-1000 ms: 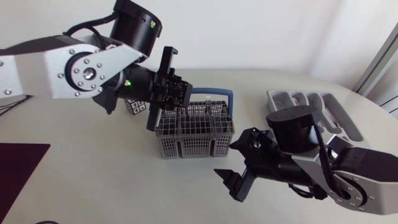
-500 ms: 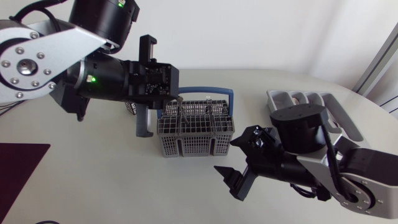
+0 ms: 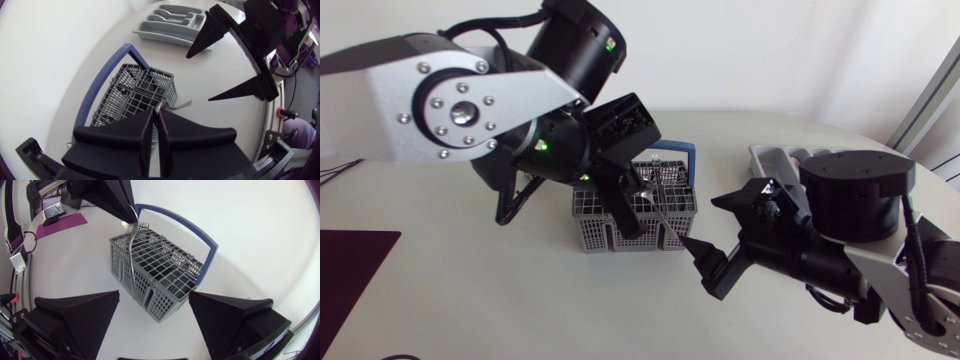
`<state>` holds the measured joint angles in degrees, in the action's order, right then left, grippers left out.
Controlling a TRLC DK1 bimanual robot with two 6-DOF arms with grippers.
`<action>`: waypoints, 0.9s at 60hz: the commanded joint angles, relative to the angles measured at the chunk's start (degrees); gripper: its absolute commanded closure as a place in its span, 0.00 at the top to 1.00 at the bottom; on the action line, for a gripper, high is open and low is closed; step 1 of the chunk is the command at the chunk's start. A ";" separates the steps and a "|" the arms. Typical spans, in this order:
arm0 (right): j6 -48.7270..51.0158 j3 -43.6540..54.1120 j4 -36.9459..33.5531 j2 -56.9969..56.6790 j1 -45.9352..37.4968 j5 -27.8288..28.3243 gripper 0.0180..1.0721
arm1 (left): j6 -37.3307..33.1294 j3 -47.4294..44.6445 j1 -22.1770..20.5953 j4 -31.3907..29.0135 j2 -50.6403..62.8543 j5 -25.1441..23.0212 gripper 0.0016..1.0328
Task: Transfer all utensils from the basket to the drawer tray.
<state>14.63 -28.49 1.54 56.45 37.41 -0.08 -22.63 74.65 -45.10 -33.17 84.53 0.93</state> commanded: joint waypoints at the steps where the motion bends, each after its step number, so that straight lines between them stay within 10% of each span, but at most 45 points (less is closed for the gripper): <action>1: 0.66 -0.07 0.57 -1.16 0.47 -1.33 0.95 | 8.04 4.19 0.10 -1.29 2.13 -1.81 0.03; 15: 2.77 0.37 4.35 -1.07 4.78 -6.08 0.88 | 17.10 7.00 1.16 -3.04 4.68 -6.99 0.03; 35: 8.13 0.28 13.75 6.04 7.59 -10.91 0.42 | 18.85 8.14 2.12 -4.63 5.73 -9.28 0.03; 54: 9.36 -2.62 16.13 11.76 7.50 -10.91 0.24 | 18.33 8.40 3.35 -5.06 6.96 -10.77 0.03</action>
<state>22.81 -29.41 16.56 67.09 44.53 -10.57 -4.91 81.60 -42.41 -37.65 89.65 -9.04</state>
